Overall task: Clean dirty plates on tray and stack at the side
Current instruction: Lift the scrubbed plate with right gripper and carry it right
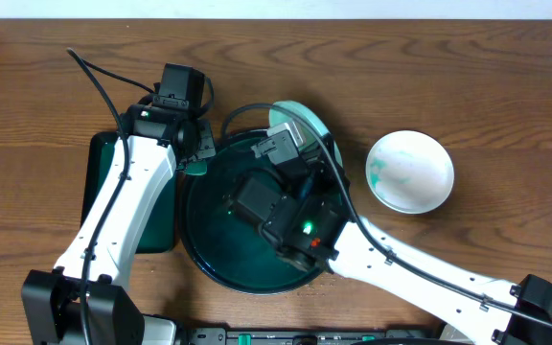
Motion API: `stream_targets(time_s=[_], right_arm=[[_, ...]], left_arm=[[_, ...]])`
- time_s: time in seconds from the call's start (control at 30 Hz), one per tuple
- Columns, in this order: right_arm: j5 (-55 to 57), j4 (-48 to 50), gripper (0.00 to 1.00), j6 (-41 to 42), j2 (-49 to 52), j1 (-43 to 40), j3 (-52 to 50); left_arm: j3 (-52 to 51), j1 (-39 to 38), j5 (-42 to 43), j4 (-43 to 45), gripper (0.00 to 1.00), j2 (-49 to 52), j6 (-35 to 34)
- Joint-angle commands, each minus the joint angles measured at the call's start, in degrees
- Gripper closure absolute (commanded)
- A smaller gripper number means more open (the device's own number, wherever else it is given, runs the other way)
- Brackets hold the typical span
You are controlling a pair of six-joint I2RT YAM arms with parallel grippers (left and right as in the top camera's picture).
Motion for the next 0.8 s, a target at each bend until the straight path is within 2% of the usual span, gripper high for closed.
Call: stream_targets(time_s=[0.0, 0.2, 0.33, 0.47, 0.6, 0.77], right_arm=[[11.3, 0.0, 0.99, -0.3, -1.2, 1.7, 0.5], [10.0, 0.1, 0.99, -0.2, -1.2, 1.6, 0.5], [2.2, 0.3, 0.99, 0.7, -1.2, 0.3, 0.5], [-17.7, 1.0, 0.99, 7.9, -1.0, -4.4, 0.4], [-41.0, 2.9, 0.99, 9.4, -0.8, -12.4, 0.3], [-61.5, 3.4, 0.99, 9.4, -0.9, -23.6, 0.3]], left_arm=[[0.1, 0.1, -1.0, -0.1, 0.93, 0.3, 0.3], [0.1, 0.1, -1.0, -0.1, 0.93, 0.3, 0.3], [0.1, 0.1, -1.0, -0.1, 0.93, 0.3, 0.3], [0.1, 0.1, -1.0, -0.1, 0.93, 0.3, 0.3], [0.1, 0.1, -0.9, -0.1, 0.93, 0.3, 0.2], [0.1, 0.1, -0.7, -0.1, 0.93, 0.3, 0.2]])
